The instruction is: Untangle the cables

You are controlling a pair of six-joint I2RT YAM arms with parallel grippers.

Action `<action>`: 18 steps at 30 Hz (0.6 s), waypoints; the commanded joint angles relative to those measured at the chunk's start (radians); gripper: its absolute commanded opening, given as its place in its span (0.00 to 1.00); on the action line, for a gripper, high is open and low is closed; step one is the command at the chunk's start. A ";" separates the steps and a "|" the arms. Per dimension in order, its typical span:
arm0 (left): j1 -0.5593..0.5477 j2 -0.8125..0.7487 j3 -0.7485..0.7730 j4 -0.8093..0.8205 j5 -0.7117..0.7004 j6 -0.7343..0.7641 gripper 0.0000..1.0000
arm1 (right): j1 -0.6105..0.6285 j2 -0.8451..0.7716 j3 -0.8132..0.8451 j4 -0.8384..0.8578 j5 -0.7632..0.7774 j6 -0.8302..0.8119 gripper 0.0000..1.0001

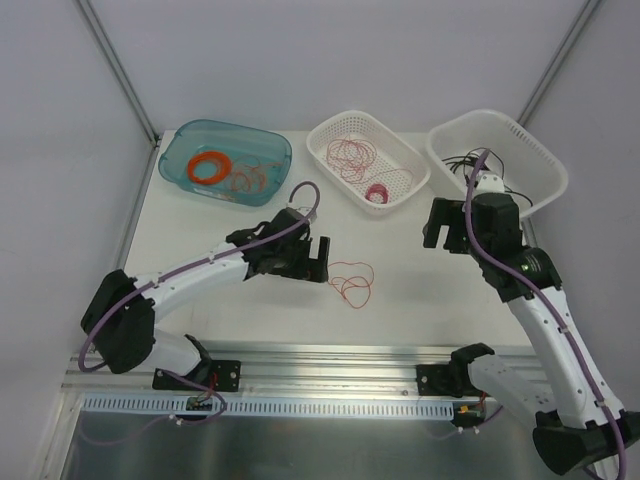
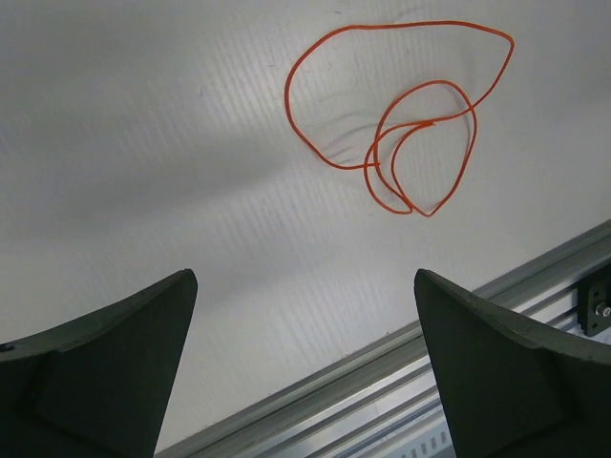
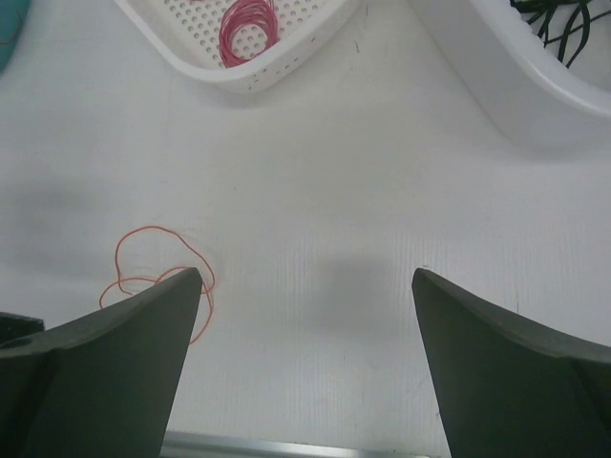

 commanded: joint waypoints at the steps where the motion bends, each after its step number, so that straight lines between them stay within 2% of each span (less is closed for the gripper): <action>1: -0.082 0.097 0.093 0.010 -0.124 -0.123 0.99 | -0.004 -0.103 -0.045 -0.039 0.036 0.048 0.97; 5: -0.139 0.215 0.165 0.007 -0.202 -0.176 0.97 | -0.004 -0.185 -0.120 -0.039 0.013 0.074 0.97; 11: -0.179 0.357 0.242 -0.003 -0.285 -0.217 0.88 | -0.004 -0.217 -0.148 -0.046 -0.029 0.078 0.97; 18: -0.203 0.467 0.302 -0.022 -0.337 -0.230 0.70 | -0.002 -0.257 -0.182 -0.057 -0.030 0.048 0.97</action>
